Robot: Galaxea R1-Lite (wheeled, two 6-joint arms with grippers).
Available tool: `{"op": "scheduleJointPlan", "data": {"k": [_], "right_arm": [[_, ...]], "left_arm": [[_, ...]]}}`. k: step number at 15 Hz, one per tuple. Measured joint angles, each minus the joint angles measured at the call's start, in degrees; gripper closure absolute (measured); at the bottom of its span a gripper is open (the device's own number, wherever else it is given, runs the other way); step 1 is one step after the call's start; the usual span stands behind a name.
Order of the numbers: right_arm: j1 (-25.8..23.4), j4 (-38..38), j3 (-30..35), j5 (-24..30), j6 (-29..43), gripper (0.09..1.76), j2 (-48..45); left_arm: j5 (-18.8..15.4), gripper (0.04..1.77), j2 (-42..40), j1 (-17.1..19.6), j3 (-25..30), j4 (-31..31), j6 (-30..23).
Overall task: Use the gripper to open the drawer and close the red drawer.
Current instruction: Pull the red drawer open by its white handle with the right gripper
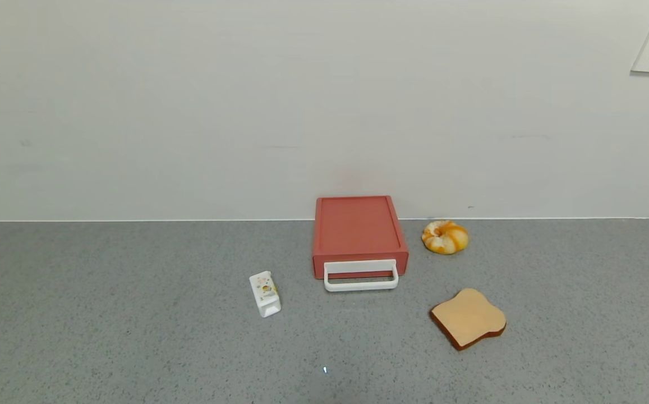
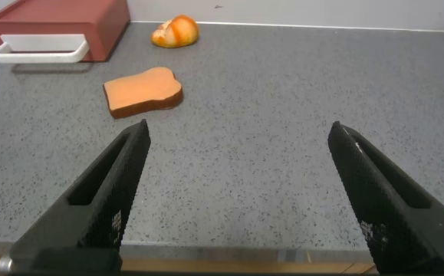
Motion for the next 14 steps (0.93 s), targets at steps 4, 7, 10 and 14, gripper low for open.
{"op": "scheduleJointPlan", "data": {"k": [4, 7, 10, 14], "right_arm": [[0.00, 0.06, 0.00, -0.07, 0.05, 0.14, 0.00], [0.00, 0.32, -0.01, -0.13, 0.02, 0.14, 0.00], [0.00, 1.83, -1.74, 0.59, -0.09, 0.14, 0.05], [0.07, 6.62, -9.40, 1.00, -0.09, 0.14, 3.02]], "left_arm": [[-0.07, 0.09, 0.00, 0.00, -0.02, 0.00, 0.07], [-0.09, 0.09, 0.00, 0.00, -0.02, 0.00, 0.07], [-0.07, 0.09, 0.00, 0.00, -0.02, 0.00, 0.05], [-0.11, 0.09, 0.00, 0.00, 0.00, 0.00, 0.07]]}}
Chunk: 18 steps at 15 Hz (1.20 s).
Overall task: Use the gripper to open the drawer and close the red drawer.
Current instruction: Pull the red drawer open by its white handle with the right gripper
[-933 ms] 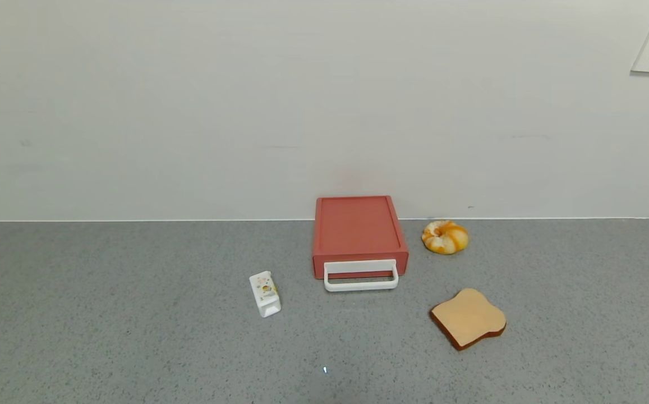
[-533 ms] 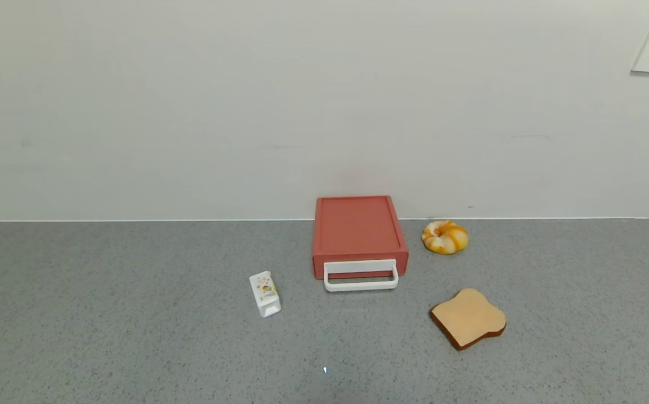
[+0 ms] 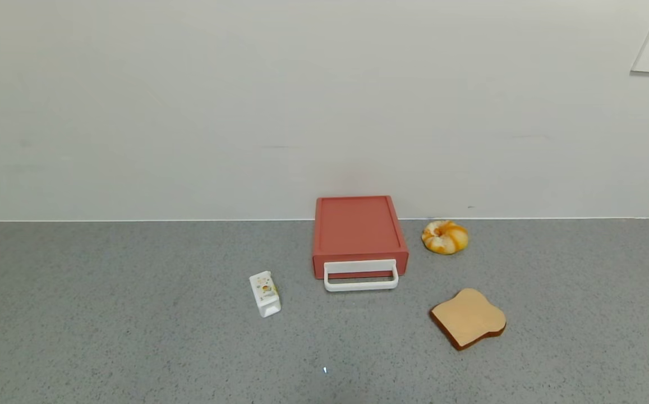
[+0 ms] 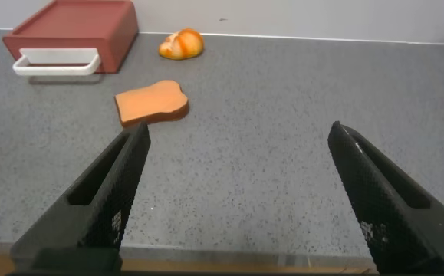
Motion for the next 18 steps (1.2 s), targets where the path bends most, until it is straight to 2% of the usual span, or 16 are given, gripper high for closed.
{"op": "scheduleJointPlan", "data": {"k": [6, 11, 18], "right_arm": [[3.29, -1.43, -13.35, 2.01, 0.02, 0.14, 18.66], [7.02, -8.23, -24.04, 2.95, 0.11, 0.14, 40.02], [9.01, -11.04, -44.85, 5.73, 0.20, 0.14, 68.12]], "left_arm": [[0.00, 0.09, 0.00, 0.00, 0.00, 0.07, -0.05], [0.02, 0.09, 0.00, 0.00, 0.00, 0.10, -0.02], [0.02, 0.09, 0.00, 0.00, 0.00, 0.02, -0.02]]}}
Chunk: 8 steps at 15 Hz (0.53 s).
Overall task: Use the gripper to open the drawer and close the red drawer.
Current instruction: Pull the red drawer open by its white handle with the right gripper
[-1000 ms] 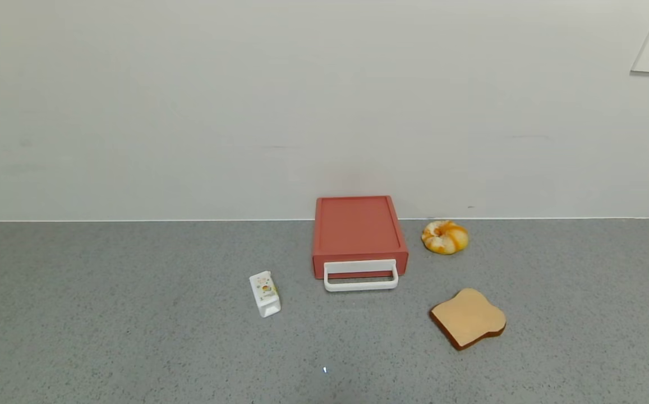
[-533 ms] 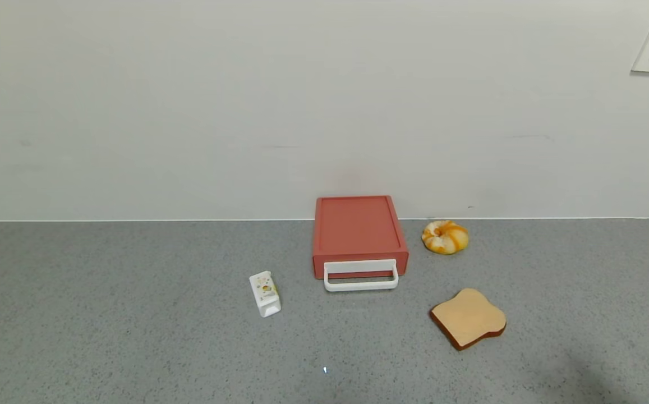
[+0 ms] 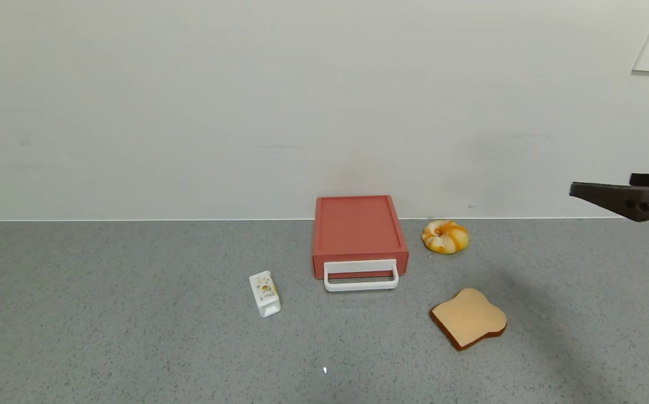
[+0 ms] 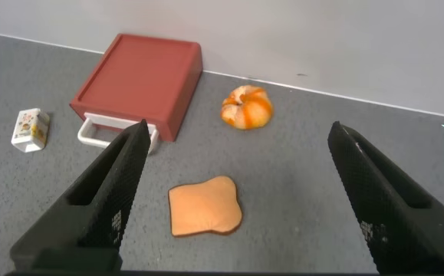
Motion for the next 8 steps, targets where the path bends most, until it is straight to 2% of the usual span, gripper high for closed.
{"op": "scheduleJointPlan", "data": {"k": [2, 8], "right_arm": [[1.23, 1.55, -5.05, -0.09, -0.02, 0.14, 6.83], [7.33, 13.12, -19.32, -0.33, 1.55, 0.14, 21.63]], "left_arm": [[0.00, 0.09, 0.00, 0.00, 0.00, -0.02, 0.02], [0.00, 0.09, 0.00, 0.00, 0.00, 0.07, 0.09]]}}
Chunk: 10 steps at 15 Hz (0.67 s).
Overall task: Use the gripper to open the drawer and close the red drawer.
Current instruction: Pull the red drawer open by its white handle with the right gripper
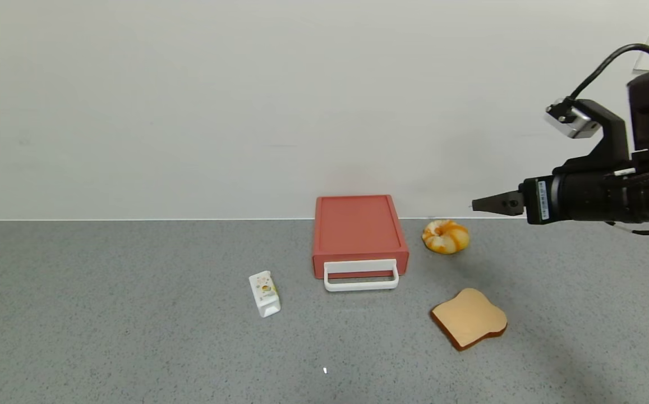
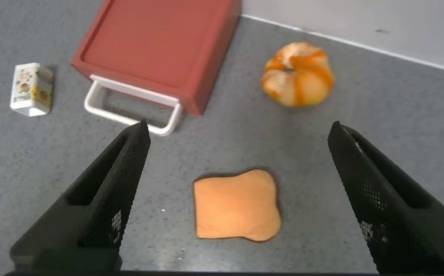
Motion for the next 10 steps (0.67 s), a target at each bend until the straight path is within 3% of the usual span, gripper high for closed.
{"op": "scheduleJointPlan", "data": {"k": [10], "right_arm": [[9.68, 12.40, -12.76, -0.09, 5.91, 0.14, 12.30]], "left_arm": [[-0.07, 0.09, 0.00, 0.00, 0.00, 0.00, 0.11]]}}
